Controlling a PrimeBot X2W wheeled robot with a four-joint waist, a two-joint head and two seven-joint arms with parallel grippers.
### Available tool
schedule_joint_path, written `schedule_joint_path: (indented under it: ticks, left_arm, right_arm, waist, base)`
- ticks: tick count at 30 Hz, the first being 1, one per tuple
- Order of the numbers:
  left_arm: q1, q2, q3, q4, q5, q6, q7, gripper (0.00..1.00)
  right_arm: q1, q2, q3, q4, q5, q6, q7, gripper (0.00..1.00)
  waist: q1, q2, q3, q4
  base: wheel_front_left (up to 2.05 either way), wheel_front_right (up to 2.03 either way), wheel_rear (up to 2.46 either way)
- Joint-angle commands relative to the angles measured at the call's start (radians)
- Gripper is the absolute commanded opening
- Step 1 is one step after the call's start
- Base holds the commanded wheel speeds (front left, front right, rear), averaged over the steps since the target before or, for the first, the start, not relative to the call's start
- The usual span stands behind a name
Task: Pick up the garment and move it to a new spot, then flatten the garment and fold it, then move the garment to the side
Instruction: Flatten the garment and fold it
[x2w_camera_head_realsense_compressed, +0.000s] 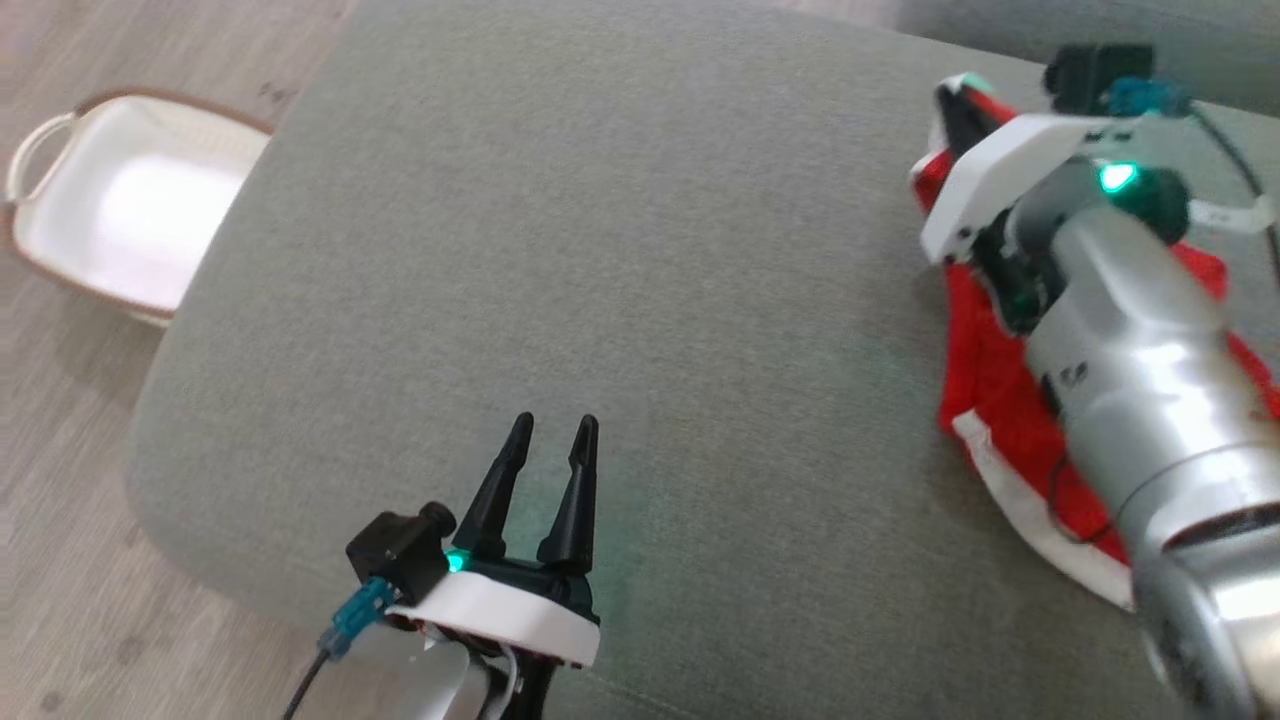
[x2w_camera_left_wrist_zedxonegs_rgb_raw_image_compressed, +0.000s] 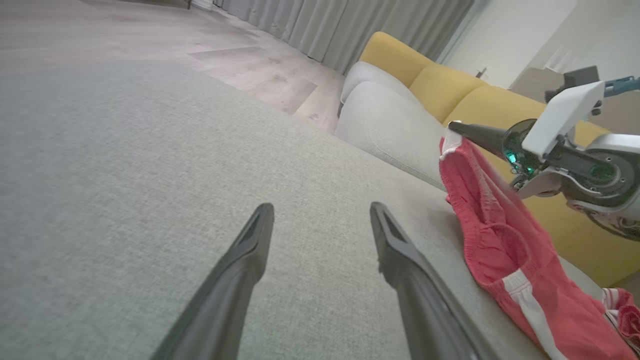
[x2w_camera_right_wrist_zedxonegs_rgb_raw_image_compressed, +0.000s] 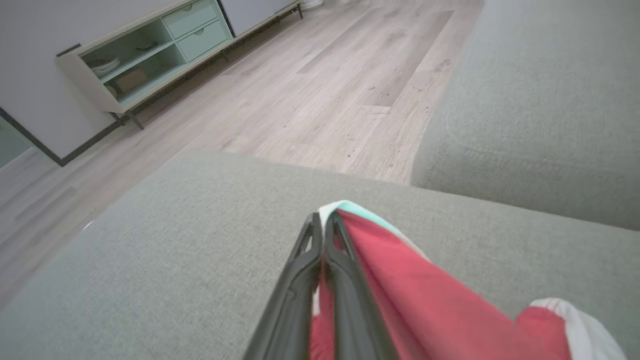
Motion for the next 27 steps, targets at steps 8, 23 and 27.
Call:
schedule_joint_path:
  ticks: [8,23,27]
  left_arm:
    - [-0.046,0.002,0.024,-0.029,-0.013,0.011,-0.010,1.00]
    - [-0.066,0.002,0.108,-0.009,0.063,-0.007,-0.010,1.00]
    - [-0.060,0.002,0.125,-0.003,0.069,-0.011,-0.010,1.00]
  right_arm:
    - [-0.151,-0.027,-0.063,0.055,-0.128,0.007,-0.090,1.00]
    - [-0.055,0.034,0.026,0.031,-0.146,0.007,0.076,1.00]
    - [-0.015,0.035,0.143,-0.067,-0.071,0.007,0.100,1.00]
  waist:
    - [-0.0001,0.0000,0.035,0.011]
    - [-0.0001,0.0000,-0.066,-0.260]
    - [-0.0001,0.0000,-0.104,-0.299]
  base:
    - [0.00,0.00,0.00]
    - [0.00,0.00,0.00]
    - [0.00,0.00,0.00]
